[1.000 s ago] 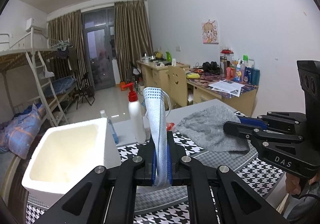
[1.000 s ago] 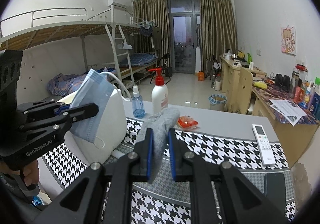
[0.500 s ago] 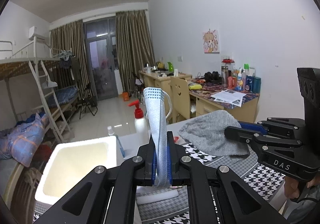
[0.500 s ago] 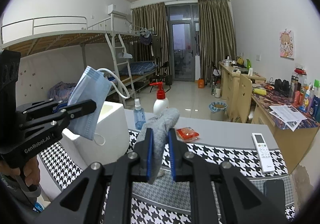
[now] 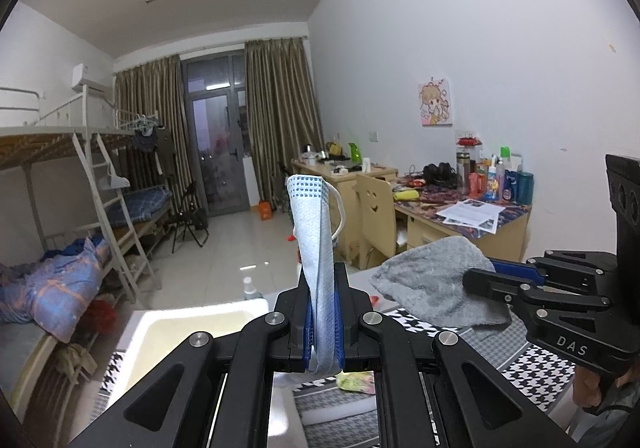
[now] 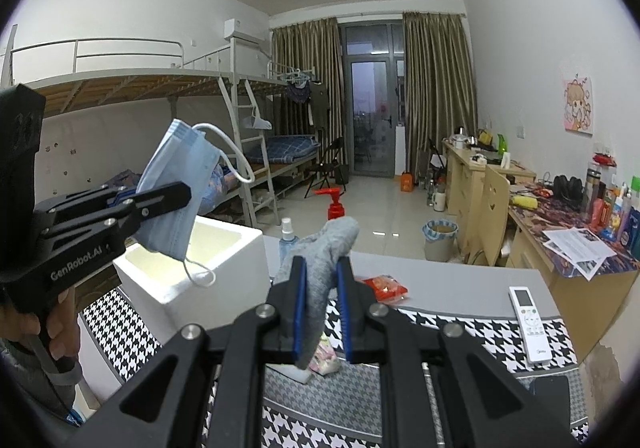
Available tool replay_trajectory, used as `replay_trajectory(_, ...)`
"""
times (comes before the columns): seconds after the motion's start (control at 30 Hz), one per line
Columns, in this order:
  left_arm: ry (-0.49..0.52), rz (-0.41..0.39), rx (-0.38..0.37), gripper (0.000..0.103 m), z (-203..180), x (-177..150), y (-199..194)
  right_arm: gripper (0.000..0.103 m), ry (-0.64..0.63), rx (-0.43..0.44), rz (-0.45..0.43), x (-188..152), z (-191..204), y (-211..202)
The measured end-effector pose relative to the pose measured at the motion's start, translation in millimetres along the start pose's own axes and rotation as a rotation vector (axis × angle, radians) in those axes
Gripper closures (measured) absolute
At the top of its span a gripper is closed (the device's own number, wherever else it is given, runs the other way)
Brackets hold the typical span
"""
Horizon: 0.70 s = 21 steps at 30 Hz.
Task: Organize soft objects
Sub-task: 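Lift the mask with the left tool while the right tool carries the cloth toward the foam box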
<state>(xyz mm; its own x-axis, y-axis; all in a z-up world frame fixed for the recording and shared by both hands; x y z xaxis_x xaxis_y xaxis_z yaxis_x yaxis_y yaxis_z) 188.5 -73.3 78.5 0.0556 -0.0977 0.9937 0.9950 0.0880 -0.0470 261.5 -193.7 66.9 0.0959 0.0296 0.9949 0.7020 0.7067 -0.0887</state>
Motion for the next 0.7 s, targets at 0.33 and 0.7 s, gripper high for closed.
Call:
replay_trajectory(0.33,-0.003,-0.025,0.069,0.094,26.6,6.3,-5.0,0.085,-0.007,0.02,-0.009,2.9,17.0,5.4)
replay_trajectory(0.7,-0.025,0.008,0.148,0.094,60.7,-5.7,-9.6,0.085,-0.021,0.066,-0.017,7.0,46.0,16.0)
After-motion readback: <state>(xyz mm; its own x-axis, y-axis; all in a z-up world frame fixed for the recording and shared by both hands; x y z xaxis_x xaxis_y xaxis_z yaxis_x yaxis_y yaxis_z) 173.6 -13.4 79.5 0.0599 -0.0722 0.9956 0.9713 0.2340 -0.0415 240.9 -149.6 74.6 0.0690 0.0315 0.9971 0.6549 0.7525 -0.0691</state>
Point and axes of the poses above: each gripper's, at about its wrist camera, not at the fingertips, and y roughly the way its jaws point, z to its left, x to its top, the point moved 9 cm from there along y, roughly the way its jaws point, and after that the axes turned 13 degrees about -z, right-handed, at the moved point
